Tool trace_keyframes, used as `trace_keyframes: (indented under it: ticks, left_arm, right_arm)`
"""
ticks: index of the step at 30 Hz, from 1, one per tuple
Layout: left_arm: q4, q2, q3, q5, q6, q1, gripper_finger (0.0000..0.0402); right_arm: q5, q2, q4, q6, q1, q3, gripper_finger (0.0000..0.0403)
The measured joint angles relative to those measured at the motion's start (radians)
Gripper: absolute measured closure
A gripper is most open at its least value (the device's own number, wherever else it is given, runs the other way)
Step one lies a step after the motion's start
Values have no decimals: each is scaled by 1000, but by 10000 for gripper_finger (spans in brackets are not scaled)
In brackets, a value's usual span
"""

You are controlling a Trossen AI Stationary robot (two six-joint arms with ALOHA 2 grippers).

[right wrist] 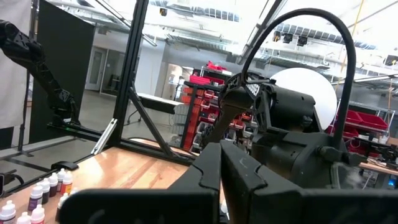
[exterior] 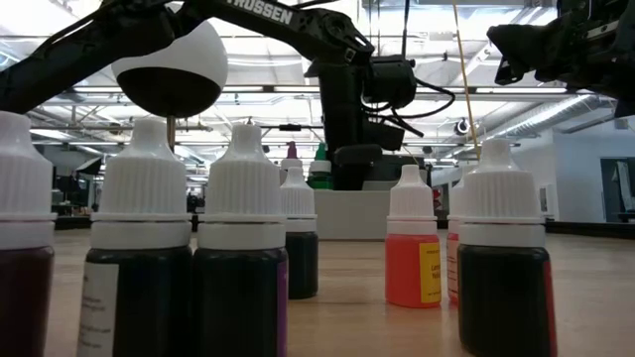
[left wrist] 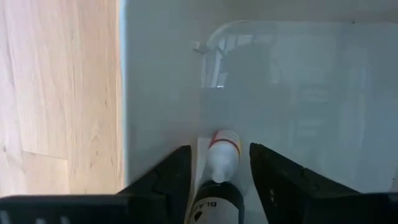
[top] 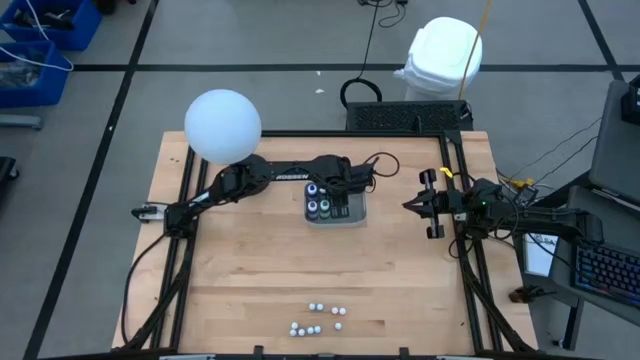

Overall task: Pick & Place food coloring
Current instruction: Put the top right small yellow food coloring bottle into the gray bin

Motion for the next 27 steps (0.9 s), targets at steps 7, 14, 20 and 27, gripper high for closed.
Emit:
trace_keyframes:
  ticks: [7,14,20,27]
  left_arm:
    - [-23,-81,2,0,13,-11,204]
    - [-124,-302,4,-1,-89,-62,209]
    - [-355,-516,-5,-73,-312,-187,257]
    - [-377,-727,-133,-349,-511,-483,343]
  right_arm:
    - [0,0,0,0,0,0,403]
    - [-1,2,3,-1,0,0,403]
    - [-1,2,0,-1,0,0,403]
    - [-2,2,0,-1,0,0,403]
